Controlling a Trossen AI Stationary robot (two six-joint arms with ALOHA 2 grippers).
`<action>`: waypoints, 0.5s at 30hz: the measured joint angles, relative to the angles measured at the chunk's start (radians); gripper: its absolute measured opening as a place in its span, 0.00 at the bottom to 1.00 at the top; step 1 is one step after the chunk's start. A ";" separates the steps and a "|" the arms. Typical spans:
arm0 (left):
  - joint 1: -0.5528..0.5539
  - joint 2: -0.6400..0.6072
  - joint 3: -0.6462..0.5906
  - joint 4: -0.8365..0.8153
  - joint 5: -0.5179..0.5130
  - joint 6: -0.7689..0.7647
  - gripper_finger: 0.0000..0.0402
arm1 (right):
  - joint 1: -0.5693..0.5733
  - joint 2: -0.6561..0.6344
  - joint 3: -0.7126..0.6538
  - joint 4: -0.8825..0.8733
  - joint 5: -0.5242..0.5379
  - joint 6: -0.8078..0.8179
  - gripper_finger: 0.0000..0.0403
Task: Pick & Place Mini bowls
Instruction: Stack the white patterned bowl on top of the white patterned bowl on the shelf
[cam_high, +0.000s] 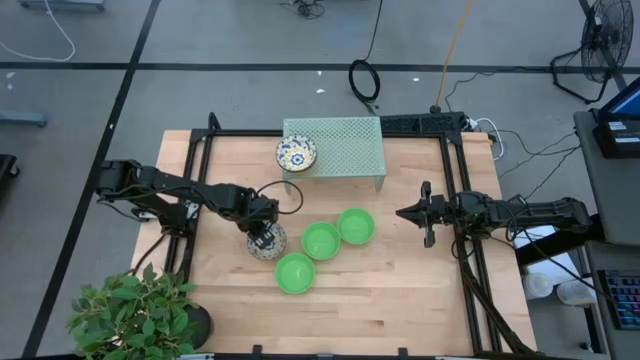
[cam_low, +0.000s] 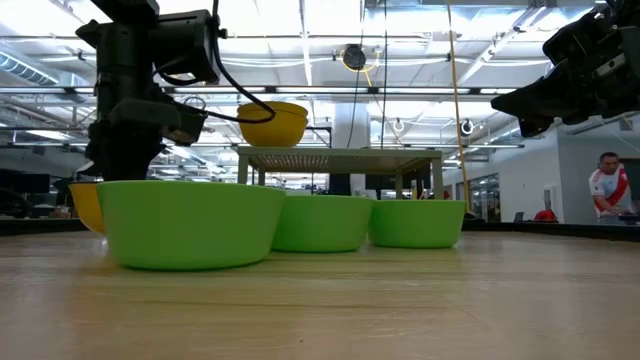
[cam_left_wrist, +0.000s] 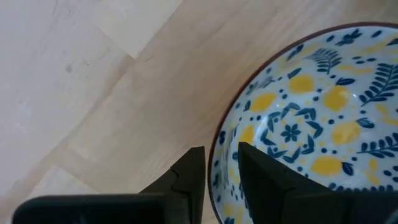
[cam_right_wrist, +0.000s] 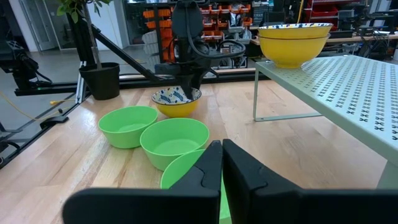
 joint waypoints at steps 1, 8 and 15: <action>0.000 0.000 0.000 0.000 0.001 -0.003 0.24 | 0.000 0.000 0.000 0.000 0.000 0.000 0.00; 0.000 0.000 0.000 0.000 -0.001 -0.002 0.24 | 0.000 0.000 0.000 0.000 0.000 0.000 0.00; 0.000 0.000 0.000 0.000 -0.012 0.000 0.24 | 0.000 0.000 0.000 0.000 0.000 0.000 0.00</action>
